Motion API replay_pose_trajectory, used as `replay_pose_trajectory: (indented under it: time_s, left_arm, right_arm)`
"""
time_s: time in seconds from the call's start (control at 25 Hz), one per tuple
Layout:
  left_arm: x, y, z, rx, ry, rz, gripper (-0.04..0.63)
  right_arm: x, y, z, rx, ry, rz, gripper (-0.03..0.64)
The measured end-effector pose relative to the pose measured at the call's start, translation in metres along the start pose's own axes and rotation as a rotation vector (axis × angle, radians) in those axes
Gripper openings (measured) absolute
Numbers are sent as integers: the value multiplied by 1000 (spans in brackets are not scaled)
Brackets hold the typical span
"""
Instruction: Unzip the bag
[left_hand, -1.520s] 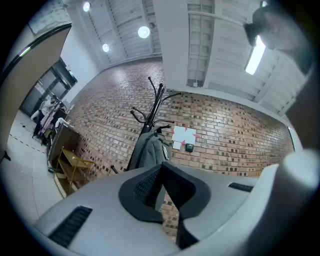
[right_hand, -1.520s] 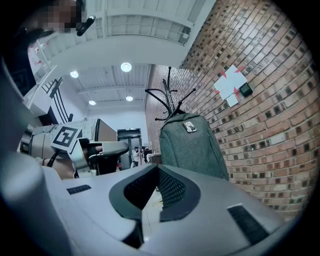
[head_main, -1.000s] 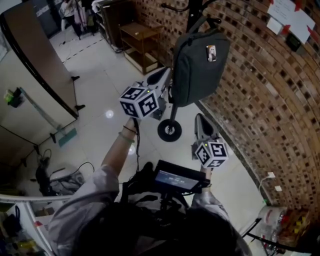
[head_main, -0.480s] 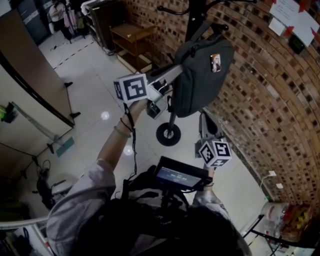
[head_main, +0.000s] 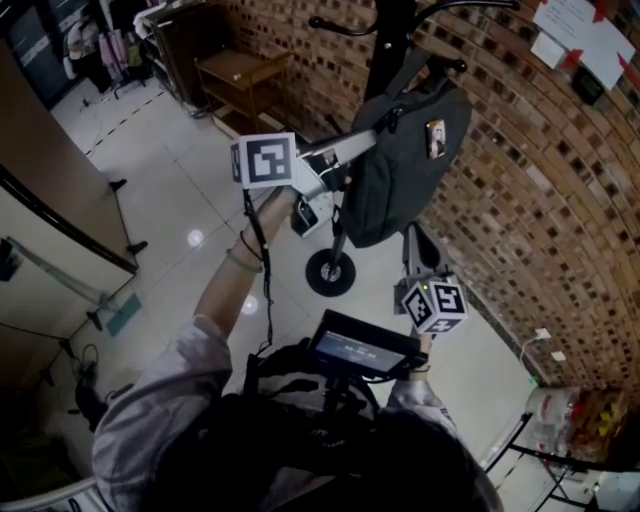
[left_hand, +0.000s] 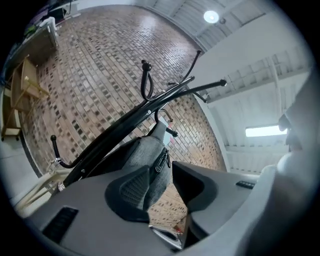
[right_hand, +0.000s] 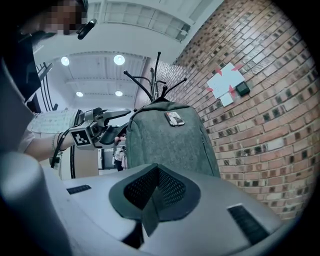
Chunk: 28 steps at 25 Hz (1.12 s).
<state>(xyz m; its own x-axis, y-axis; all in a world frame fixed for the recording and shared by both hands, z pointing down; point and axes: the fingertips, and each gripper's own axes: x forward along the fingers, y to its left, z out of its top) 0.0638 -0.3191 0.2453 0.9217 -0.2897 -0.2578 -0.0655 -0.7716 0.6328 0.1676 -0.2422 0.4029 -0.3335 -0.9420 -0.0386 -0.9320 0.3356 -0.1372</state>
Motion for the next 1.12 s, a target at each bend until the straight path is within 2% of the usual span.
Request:
replay_pose_trajectory:
  time_s: [0.24,0.44,0.56,0.72,0.8,0.88,0.96,1.12]
  left_arm:
    - [0,1,7,-58,-4,-78,138]
    - [6,-14,17,-135,-35,-182,138]
    - [9,-19,17,-128,-25,-199,138]
    - [11,-21,12,-60,-28,-166,137]
    - [11,-11,8,-19,-14,-78,118]
    - [8,3,6,39,1,29,49]
    - [10,4,6,81,-2,40,17]
    - [10,2,6,100,-12,46,17]
  right_arm:
    - [9,3,-1,-3,-2,-22,-3]
    - [10,5,-4,-6,8,-38,-3]
    - [8,6,-3,-9,8,-51,-3]
    - [5,-1,-5,-11,8,-77,-3]
    - [4,-3,-7,-9,9,-86,-3]
    - [5,-2,-7,-10,9,-87,-3]
    - [6,-1,-5,-15,6,-84,-3]
    - [9,5,11,-41,-9,-75,-3]
